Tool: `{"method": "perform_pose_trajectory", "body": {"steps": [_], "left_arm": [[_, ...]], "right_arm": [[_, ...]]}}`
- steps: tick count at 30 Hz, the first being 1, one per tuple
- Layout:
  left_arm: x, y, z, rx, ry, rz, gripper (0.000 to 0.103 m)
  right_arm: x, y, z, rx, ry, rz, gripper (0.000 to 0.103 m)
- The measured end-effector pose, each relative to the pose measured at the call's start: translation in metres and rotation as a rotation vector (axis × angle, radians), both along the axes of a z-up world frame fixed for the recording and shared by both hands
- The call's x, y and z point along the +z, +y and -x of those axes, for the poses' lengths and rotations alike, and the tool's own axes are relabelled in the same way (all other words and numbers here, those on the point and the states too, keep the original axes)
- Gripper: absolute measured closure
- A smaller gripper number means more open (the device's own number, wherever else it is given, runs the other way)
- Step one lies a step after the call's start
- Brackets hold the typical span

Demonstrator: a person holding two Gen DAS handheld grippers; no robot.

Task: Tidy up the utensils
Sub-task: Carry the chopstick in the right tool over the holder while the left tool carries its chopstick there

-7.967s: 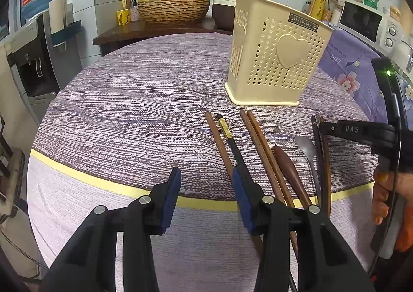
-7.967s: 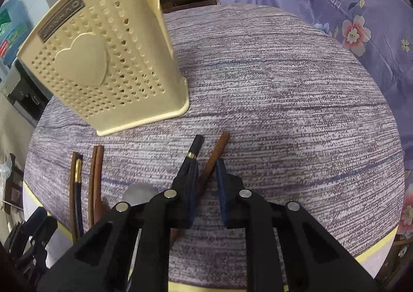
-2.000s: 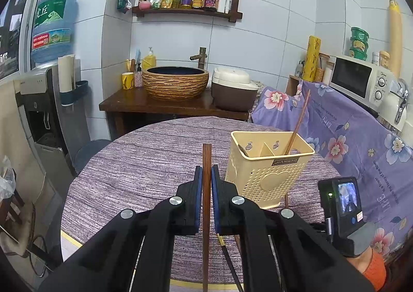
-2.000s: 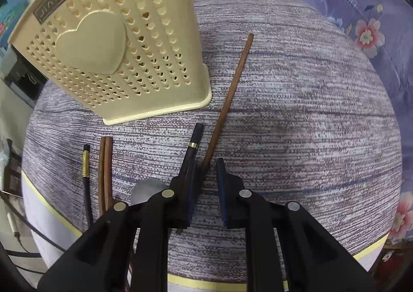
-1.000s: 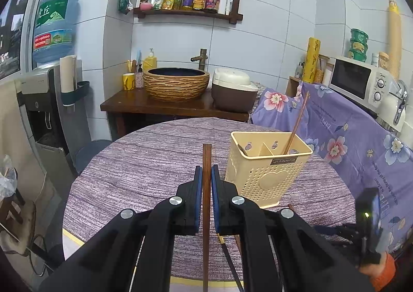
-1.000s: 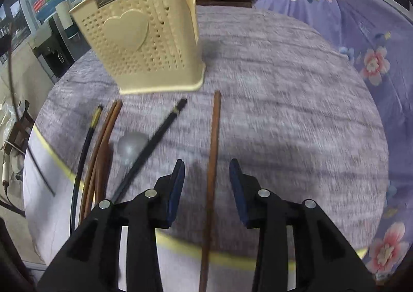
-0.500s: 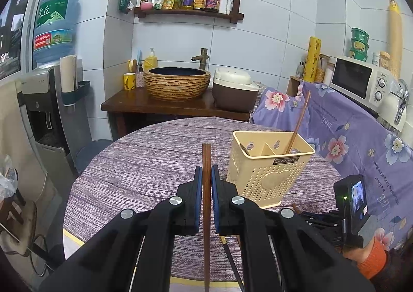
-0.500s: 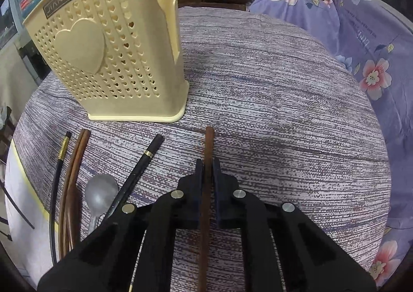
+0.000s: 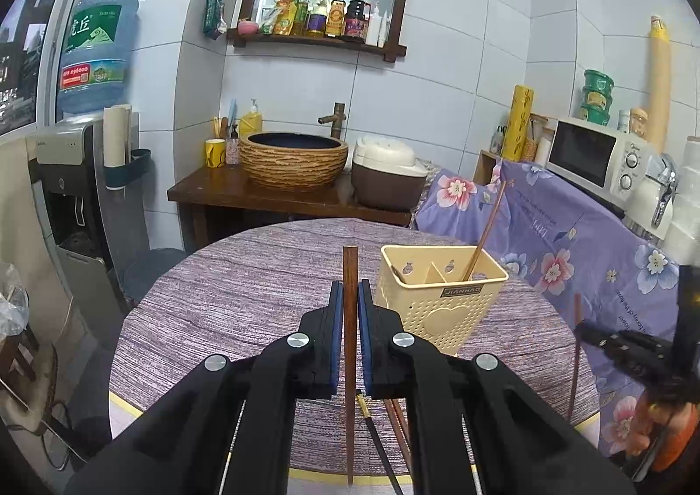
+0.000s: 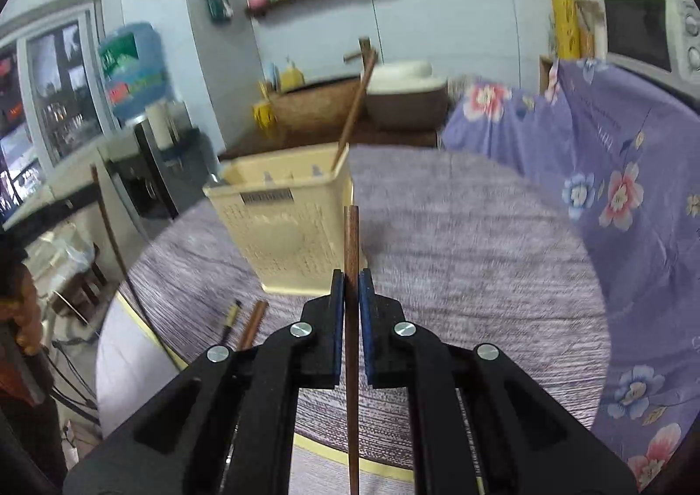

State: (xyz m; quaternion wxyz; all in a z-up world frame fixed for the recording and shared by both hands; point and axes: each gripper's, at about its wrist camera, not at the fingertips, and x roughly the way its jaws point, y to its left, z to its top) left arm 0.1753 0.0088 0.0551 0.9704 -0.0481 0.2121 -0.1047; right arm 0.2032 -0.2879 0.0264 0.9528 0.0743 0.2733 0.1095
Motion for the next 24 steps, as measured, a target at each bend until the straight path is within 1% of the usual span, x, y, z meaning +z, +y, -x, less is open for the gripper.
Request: {"method": "perform_pose_trajectory", "body": {"steps": [5,12,16,21,24], "left_arm": [[0.002,-0.003,0.003,0.006,-0.009,0.005,0.095],[0.01,0.001,0.003,0.012,-0.024,0.021,0.095],[0.018,0.001,0.001,0.01,-0.038,0.024,0.095],[0.027,-0.001,-0.007,-0.011,-0.041,0.028,0.095],[0.042,-0.002,-0.013,-0.032,-0.045,0.044,0.095]], "right_arm": [[0.01,-0.002,-0.003,-0.002,-0.018,-0.004,0.095],[0.029,0.0,0.009,0.0,-0.068,0.002,0.095],[0.039,0.0,0.01,-0.006,-0.097,0.0,0.095],[0.049,0.004,0.002,0.004,-0.11,0.011,0.095],[0.066,0.004,-0.004,0.015,-0.135,-0.001,0.095]]}}
